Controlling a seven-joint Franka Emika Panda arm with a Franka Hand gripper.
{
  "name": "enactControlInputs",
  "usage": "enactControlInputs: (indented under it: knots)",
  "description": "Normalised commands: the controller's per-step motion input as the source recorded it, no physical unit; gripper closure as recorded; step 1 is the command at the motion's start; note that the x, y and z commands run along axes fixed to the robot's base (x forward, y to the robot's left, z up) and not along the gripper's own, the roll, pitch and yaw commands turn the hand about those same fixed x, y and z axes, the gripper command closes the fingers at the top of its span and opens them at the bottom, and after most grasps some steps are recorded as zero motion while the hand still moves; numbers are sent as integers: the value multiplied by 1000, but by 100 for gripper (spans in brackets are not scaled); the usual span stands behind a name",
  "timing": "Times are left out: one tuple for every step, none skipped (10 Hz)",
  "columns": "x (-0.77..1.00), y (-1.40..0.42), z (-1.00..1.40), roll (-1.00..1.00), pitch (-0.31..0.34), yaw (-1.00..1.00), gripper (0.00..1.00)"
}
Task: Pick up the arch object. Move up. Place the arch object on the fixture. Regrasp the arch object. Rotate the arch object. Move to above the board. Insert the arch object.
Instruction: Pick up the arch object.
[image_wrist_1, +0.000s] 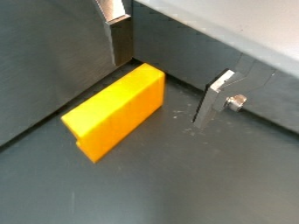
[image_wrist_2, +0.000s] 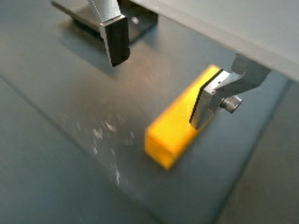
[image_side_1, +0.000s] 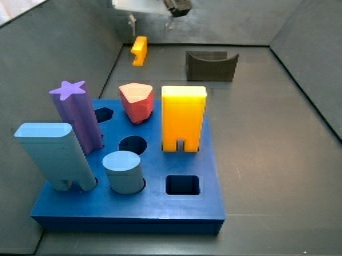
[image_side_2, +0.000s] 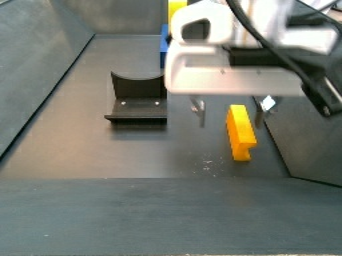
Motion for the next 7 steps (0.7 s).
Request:
enactControlInputs:
  knots:
    - [-129, 154, -446, -353, -140, 0, 0]
    - [-109, 140, -511, -313, -130, 46, 0]
    - [-143, 0, -580, -203, -160, 111, 0]
    - [-171, -77, -609, -97, -161, 129, 0]
    - [-243, -223, -531, 7, -171, 160, 0]
    - [-277, -200, -437, 43, -183, 177, 0]
    - [-237, -37, -377, 4, -141, 174, 0]
